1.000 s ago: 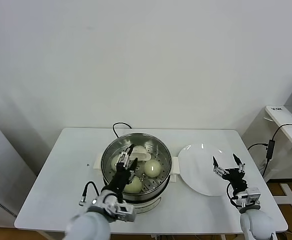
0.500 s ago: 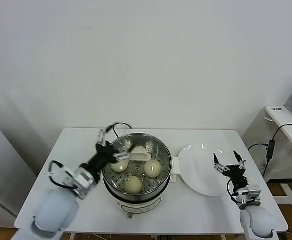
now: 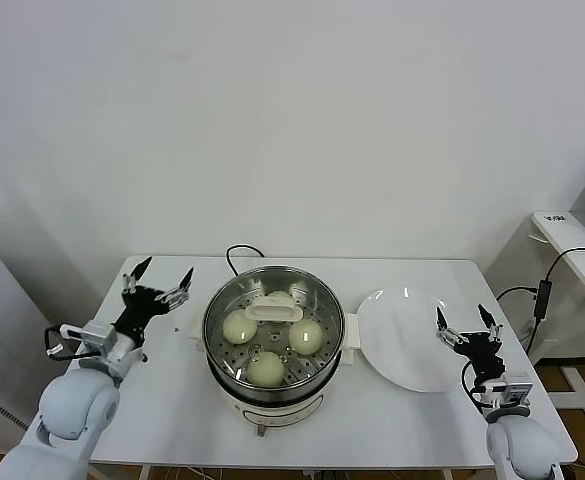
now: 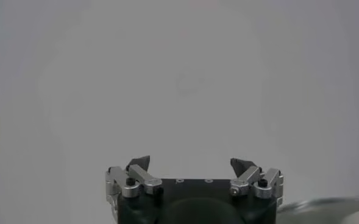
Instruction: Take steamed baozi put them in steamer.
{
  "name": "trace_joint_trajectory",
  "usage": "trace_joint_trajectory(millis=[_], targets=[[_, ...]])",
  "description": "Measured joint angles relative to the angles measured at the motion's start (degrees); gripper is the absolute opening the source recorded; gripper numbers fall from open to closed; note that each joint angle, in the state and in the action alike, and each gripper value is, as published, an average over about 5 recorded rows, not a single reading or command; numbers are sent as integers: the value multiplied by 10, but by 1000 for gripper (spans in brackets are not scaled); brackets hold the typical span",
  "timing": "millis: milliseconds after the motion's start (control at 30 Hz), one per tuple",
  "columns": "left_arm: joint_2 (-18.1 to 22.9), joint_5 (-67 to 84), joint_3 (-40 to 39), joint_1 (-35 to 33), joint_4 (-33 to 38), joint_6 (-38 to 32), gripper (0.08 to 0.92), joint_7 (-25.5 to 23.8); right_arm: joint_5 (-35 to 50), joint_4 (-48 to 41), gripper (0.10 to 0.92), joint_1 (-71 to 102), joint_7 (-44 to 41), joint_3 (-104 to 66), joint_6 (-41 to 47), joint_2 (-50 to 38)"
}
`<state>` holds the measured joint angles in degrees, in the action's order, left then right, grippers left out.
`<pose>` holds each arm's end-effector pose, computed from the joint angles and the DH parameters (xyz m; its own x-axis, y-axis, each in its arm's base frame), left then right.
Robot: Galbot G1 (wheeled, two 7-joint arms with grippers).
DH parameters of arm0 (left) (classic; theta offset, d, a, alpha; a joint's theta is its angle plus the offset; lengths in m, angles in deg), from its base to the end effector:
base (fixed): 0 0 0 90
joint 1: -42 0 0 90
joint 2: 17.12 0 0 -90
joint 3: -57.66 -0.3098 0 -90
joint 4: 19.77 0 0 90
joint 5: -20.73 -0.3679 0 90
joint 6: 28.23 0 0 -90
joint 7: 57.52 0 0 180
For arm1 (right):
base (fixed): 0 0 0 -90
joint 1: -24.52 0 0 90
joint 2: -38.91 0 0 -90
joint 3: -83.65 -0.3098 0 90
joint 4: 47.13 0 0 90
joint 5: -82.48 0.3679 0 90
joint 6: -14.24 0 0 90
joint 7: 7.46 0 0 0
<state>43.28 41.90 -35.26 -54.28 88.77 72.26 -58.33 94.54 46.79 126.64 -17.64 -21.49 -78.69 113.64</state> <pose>0.3270 0.0798 -0.2135 -0.9813 0.1895 0.0352 0.1925 0.9712 0.1402 0.2940 -0.1674 -0.3182 -0.9979 0.0541 0.0368 0.0505 0.9944 -0.0931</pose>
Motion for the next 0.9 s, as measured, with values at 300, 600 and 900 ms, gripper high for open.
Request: trace_joint_trajectory(millis=[300, 600, 900], targets=[[-12, 43, 7, -16, -58, 11, 823, 16, 17, 15, 823, 9, 5, 6, 36, -4], [-19, 54, 10, -30, -75, 30, 823, 14, 29, 15, 823, 11, 17, 14, 57, 1], [-24, 65, 15, -31, -81, 40, 823, 11, 34, 16, 823, 15, 20, 14, 68, 4]])
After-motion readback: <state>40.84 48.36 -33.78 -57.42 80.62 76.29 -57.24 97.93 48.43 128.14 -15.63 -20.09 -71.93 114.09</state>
